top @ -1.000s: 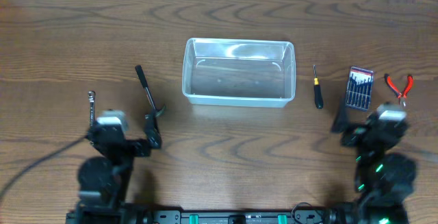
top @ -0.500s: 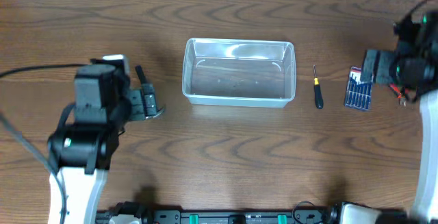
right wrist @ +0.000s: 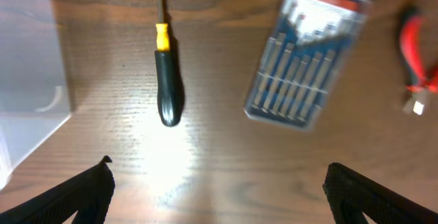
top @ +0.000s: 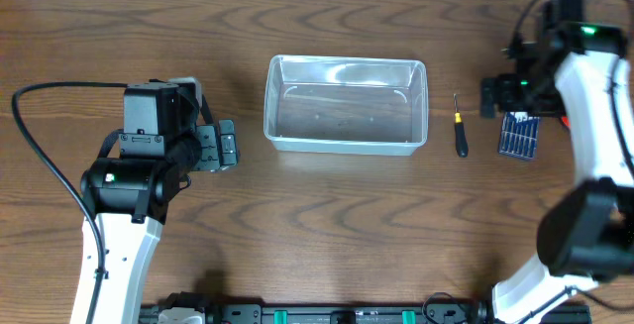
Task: Pack container
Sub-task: 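Move both grippers forward, right gripper toward the yellow screwdriver, then lower the right gripper and grasp the yellow-handled screwdriver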
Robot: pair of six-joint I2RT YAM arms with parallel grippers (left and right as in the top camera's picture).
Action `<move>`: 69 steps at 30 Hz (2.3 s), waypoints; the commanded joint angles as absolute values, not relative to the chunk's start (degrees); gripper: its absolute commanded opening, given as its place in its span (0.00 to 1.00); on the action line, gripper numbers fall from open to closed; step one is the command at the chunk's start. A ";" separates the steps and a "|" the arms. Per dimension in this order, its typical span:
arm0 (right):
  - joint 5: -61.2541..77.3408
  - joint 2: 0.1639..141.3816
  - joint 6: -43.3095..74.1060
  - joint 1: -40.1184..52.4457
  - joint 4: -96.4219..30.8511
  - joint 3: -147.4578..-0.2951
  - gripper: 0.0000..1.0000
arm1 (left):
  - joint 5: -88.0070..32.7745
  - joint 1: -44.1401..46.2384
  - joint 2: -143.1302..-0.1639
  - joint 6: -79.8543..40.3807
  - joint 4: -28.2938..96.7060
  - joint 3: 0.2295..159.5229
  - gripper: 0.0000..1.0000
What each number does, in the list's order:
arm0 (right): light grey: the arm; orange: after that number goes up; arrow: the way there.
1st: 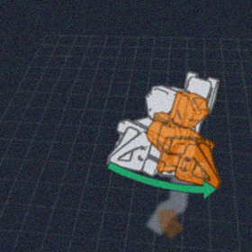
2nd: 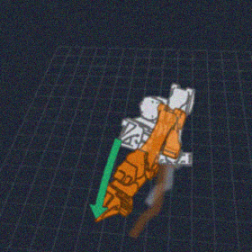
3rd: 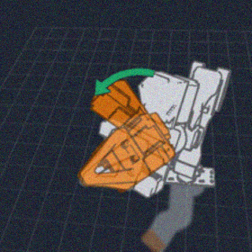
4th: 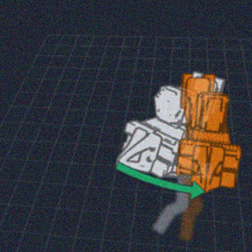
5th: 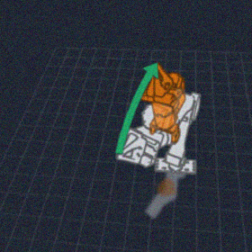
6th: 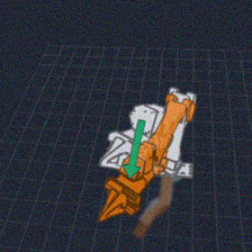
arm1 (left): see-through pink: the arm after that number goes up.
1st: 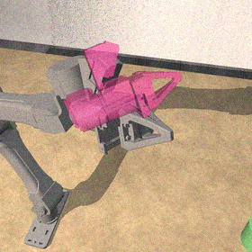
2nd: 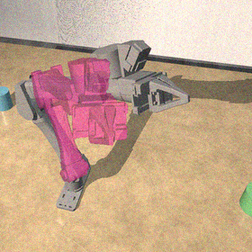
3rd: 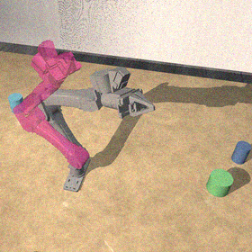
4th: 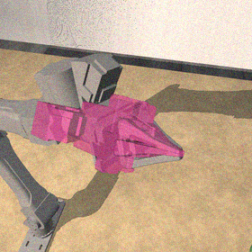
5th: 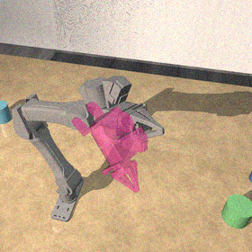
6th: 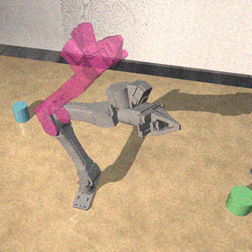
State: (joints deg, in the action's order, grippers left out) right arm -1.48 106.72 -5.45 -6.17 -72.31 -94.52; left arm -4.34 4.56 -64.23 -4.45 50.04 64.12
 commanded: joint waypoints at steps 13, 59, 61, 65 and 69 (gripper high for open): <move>-4.12 114.87 -6.15 -0.30 -66.50 -95.50 0.99 | -3.38 4.56 -64.25 -3.70 52.86 65.54 0.98; -3.18 125.49 -5.89 -1.10 -57.47 -85.25 0.99 | -0.16 4.56 -64.25 -3.73 56.71 65.49 0.98; -3.14 125.49 -5.85 -1.08 -56.12 -83.55 0.99 | -0.16 4.56 -64.25 -3.73 56.73 65.49 0.98; -2.96 125.49 -5.80 -1.04 -55.68 -82.13 0.96 | -0.19 4.56 -64.25 -3.70 56.73 65.49 0.98; -2.92 125.49 -4.60 -1.04 -55.70 -81.89 0.85 | -0.19 4.56 -64.25 -3.73 56.75 65.49 0.98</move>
State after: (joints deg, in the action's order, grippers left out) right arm -0.95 121.82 -5.43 -0.73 -55.61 -85.03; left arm -1.04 4.56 -64.25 -4.43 56.58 64.12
